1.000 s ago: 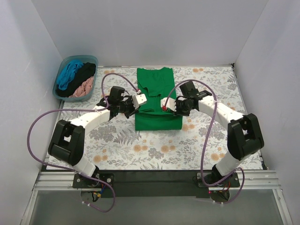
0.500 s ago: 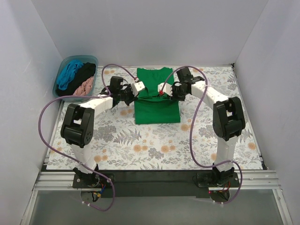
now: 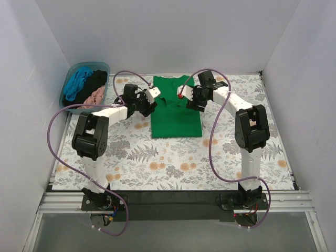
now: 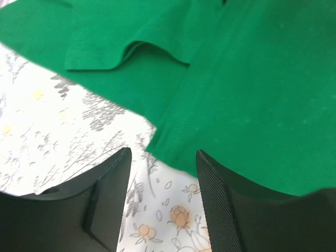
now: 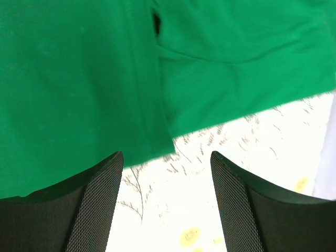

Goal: Fold and stack the t-shirts
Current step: Fold the tshirt

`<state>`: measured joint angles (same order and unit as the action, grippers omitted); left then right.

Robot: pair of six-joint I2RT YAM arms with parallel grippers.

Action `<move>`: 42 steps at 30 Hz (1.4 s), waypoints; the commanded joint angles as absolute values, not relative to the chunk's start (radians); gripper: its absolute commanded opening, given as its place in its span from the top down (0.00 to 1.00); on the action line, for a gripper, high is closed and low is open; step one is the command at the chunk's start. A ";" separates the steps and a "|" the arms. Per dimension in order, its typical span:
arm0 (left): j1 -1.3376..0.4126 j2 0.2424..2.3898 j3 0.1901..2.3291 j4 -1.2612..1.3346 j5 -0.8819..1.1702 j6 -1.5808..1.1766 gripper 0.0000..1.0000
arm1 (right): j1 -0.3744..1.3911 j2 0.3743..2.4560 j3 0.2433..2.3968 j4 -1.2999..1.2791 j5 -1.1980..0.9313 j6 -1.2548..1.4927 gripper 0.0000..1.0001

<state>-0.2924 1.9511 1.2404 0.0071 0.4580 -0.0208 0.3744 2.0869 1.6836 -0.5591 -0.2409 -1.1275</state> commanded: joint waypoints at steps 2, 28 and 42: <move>-0.268 1.810 1.230 0.006 0.460 -0.122 0.48 | 0.351 1.932 1.691 -0.522 -0.256 -1.066 0.27; -0.446 1.680 0.871 -0.035 0.506 -0.005 0.51 | 0.463 1.733 1.078 -0.440 -0.311 -1.095 0.50; -0.446 1.759 0.857 -0.025 0.483 0.043 0.61 | 0.469 1.809 1.029 -0.383 -0.261 -1.089 0.62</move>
<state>-0.4427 1.7397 0.8612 -0.0128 0.5022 0.0128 0.4660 1.7512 1.0473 -0.3901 -0.2993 -1.0889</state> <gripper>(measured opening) 0.408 0.409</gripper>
